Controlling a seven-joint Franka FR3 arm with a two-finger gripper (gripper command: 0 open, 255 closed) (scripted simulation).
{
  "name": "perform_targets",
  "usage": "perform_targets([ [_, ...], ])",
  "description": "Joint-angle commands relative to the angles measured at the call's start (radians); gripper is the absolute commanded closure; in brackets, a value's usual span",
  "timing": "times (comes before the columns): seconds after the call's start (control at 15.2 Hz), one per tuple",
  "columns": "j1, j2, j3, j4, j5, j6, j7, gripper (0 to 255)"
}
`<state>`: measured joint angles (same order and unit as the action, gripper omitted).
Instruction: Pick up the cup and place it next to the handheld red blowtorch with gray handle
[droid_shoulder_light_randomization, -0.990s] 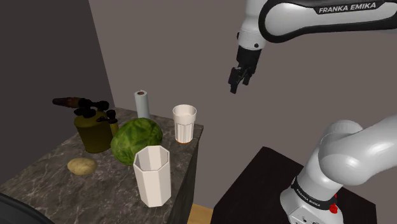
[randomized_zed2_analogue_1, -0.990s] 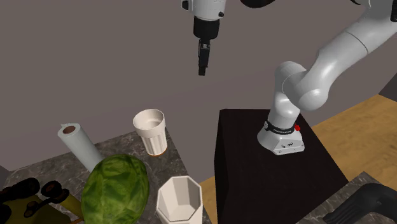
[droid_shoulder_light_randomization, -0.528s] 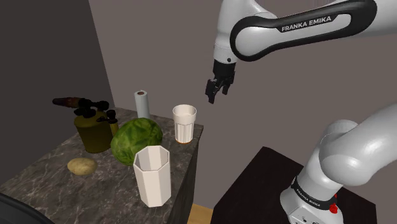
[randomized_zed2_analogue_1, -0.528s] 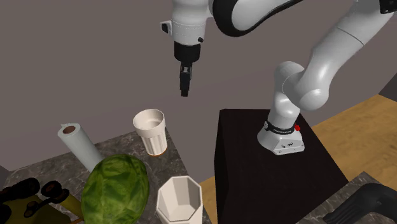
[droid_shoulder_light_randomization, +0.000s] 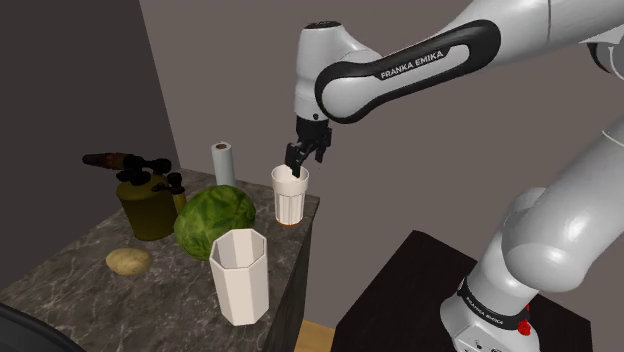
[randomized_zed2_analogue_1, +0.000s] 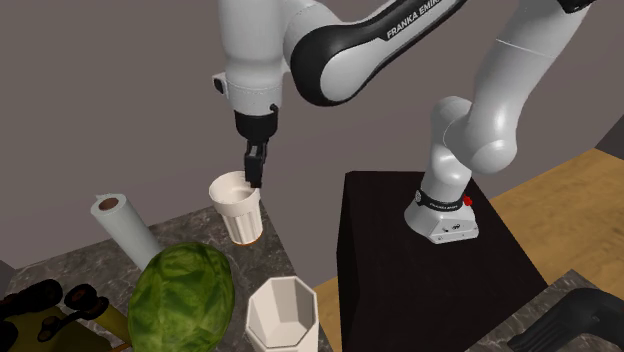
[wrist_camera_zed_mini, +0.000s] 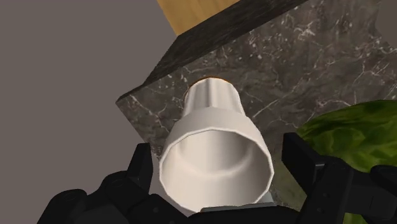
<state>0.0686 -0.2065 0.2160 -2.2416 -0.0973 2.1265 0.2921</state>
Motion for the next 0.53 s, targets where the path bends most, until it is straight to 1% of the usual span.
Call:
perform_targets([
  [0.0, 0.005, 0.08, 0.02, 0.05, -0.021, 0.03, 0.035, 0],
  [0.26, 0.02, 0.227, 0.048, 0.15, -0.074, 0.073, 0.1, 0],
  [0.46, 0.022, 0.255, 0.047, 0.15, -0.087, 0.1, 0.111, 0],
])
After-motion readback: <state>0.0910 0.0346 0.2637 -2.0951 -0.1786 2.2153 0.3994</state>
